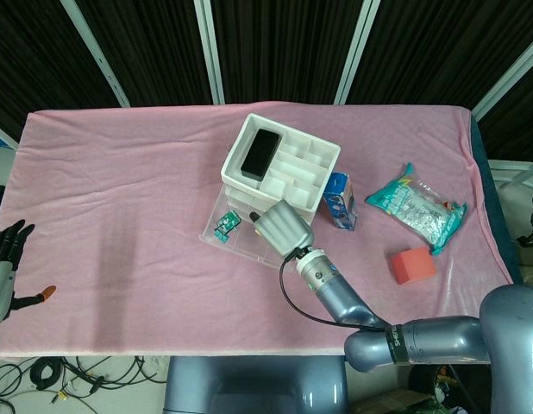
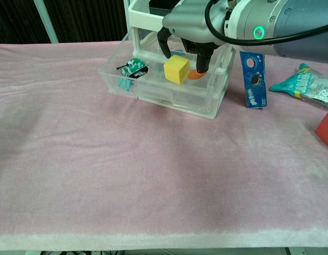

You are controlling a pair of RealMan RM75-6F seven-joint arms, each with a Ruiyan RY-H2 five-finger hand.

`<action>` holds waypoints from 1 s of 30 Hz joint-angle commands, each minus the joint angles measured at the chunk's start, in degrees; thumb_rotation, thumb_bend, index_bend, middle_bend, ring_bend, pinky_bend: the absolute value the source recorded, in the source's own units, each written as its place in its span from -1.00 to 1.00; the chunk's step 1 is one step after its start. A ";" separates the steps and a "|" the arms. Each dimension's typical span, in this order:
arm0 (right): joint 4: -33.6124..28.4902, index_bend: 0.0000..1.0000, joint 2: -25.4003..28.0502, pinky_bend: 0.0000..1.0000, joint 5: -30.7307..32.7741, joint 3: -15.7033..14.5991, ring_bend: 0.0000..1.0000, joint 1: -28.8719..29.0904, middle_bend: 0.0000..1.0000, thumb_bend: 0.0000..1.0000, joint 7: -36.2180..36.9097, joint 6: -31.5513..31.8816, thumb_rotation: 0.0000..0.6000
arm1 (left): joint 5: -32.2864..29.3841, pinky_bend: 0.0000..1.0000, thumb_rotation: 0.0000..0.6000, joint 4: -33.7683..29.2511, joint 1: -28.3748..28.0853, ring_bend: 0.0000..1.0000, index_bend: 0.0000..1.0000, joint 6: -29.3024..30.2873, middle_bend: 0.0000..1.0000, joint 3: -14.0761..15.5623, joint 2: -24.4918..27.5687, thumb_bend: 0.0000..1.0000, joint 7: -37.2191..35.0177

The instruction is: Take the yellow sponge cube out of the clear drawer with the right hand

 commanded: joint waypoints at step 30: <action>0.42 -0.24 -0.63 0.88 -0.02 -0.39 1.00 0.05 1.00 -0.63 0.02 0.11 1.00 | 0.23 -1.00 1.00 -0.16 0.01 -1.00 -1.00 0.13 -1.00 0.11 -0.11 -1.00 0.34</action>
